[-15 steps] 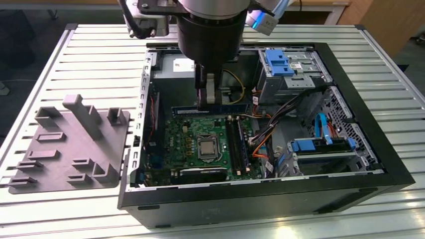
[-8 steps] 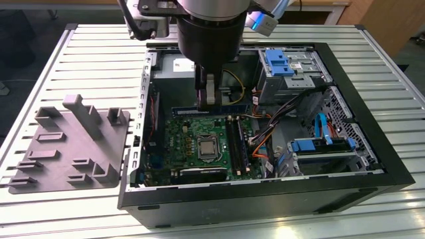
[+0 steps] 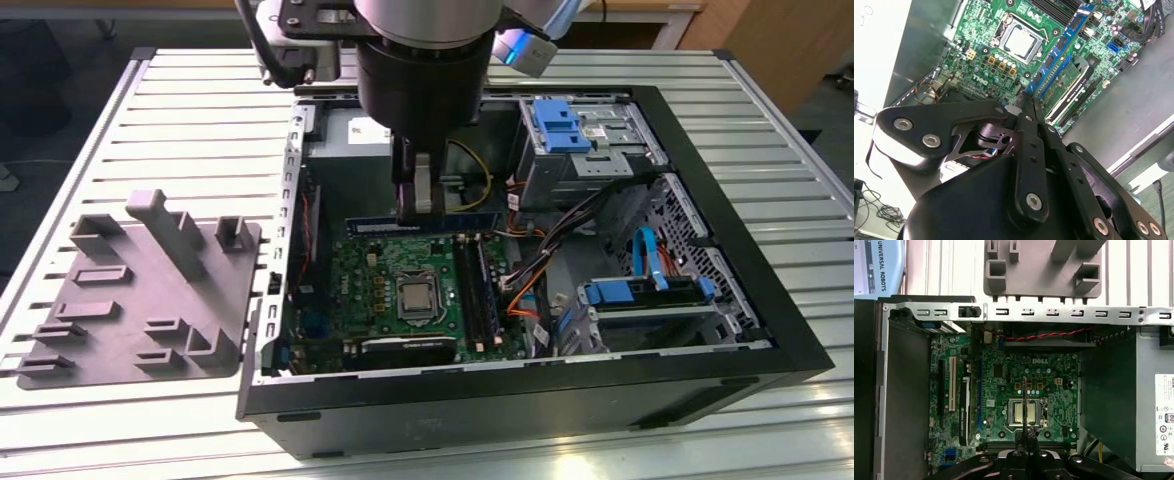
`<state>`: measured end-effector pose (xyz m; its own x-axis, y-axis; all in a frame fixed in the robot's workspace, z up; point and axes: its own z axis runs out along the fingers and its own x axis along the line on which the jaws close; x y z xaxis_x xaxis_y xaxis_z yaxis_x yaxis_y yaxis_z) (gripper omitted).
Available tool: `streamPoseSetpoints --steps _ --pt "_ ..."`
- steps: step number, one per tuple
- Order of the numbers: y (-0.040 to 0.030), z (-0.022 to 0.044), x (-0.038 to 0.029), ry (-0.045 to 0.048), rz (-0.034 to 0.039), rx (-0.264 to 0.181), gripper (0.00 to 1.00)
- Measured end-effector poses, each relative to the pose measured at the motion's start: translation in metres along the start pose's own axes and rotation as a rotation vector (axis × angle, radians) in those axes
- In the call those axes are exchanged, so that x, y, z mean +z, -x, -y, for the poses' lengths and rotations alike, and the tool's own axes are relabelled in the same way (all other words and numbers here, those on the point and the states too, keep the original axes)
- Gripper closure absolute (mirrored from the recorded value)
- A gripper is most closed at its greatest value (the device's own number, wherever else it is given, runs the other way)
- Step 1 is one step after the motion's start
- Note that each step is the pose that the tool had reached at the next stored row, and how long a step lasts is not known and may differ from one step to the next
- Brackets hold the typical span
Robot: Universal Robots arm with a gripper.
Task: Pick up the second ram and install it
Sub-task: 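Pick up the second ram and move it above second insertion slot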
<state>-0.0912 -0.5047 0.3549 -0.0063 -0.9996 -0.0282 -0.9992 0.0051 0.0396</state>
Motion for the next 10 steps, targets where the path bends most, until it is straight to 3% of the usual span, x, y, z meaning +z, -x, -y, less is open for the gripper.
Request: streamPoseSetpoints --steps 10 --pt "0.0003 0.0003 0.0063 0.0000 0.0000 0.000 0.89"
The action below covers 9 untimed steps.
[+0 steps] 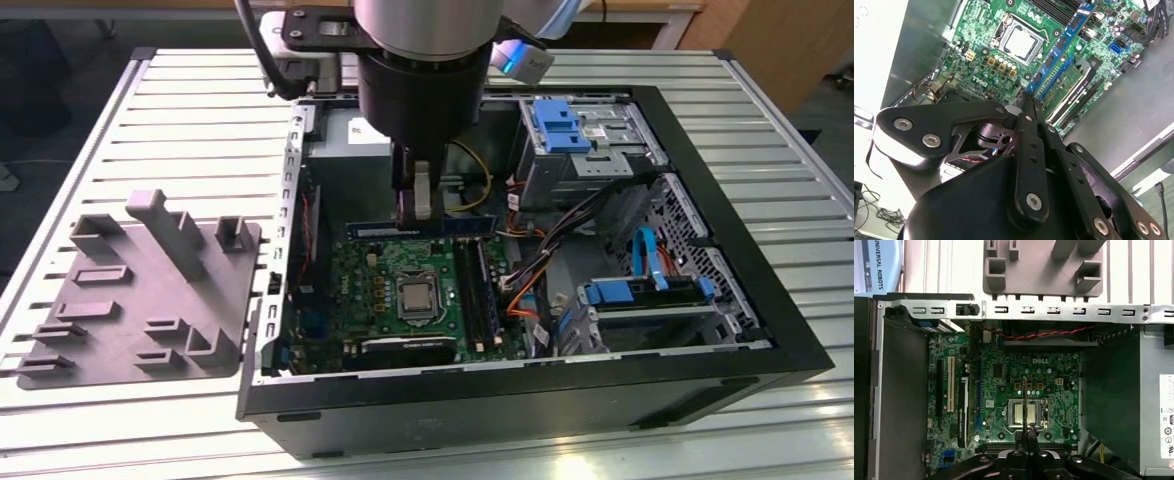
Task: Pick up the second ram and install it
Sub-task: 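Pick up the second ram and move it above second insertion slot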
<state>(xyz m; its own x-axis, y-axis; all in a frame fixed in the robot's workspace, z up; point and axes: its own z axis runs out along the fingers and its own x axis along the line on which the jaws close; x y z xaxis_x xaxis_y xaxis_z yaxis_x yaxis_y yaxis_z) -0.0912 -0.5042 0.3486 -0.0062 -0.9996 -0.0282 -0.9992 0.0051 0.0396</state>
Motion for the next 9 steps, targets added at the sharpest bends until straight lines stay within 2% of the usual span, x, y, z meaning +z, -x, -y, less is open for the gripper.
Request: streamPoseSetpoints --steps 9 --pt "0.0002 0.0001 0.0042 0.0000 0.0000 0.000 0.89"
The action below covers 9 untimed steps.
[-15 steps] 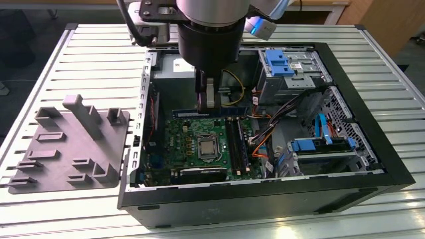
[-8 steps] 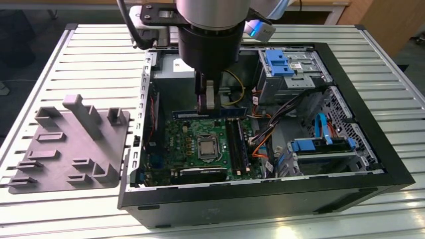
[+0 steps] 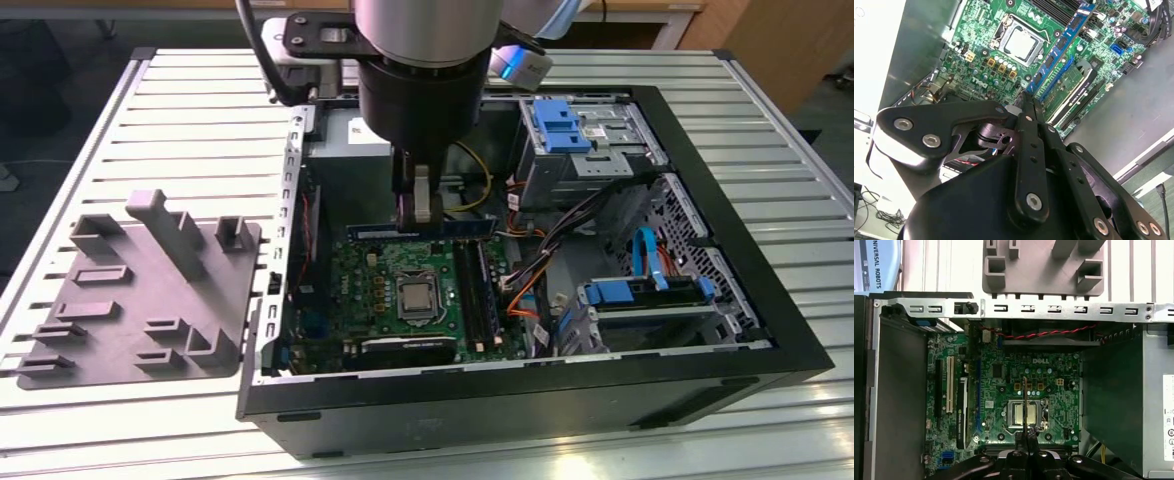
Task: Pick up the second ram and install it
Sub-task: 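Pick up the second ram and move it above second insertion slot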
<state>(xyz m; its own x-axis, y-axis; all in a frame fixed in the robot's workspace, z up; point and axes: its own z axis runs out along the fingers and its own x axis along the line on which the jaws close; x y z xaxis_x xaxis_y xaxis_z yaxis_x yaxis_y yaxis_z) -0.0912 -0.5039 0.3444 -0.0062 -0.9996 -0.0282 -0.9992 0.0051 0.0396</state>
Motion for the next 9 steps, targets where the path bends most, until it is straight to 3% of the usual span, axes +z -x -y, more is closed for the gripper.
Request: streamPoseSetpoints --steps 9 --pt "0.0001 0.0006 0.0033 0.0001 0.0000 0.000 0.89"
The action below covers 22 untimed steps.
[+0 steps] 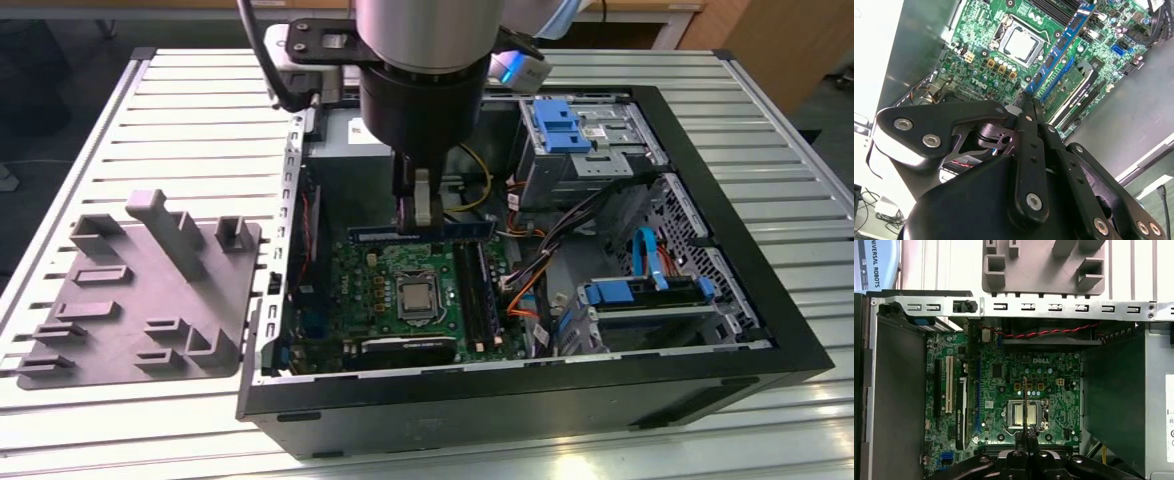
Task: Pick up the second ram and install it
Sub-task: 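Pick up the second ram and move it above second insertion slot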
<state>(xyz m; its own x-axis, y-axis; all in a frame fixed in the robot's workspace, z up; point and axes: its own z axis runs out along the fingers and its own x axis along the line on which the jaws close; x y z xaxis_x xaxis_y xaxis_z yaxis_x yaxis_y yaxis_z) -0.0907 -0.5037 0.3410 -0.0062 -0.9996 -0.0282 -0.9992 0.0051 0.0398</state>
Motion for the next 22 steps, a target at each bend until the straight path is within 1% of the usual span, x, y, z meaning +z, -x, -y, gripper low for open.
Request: streamPoseSetpoints --steps 22 --pt "0.0002 0.0008 0.0088 0.0002 0.0000 0.000 0.89"
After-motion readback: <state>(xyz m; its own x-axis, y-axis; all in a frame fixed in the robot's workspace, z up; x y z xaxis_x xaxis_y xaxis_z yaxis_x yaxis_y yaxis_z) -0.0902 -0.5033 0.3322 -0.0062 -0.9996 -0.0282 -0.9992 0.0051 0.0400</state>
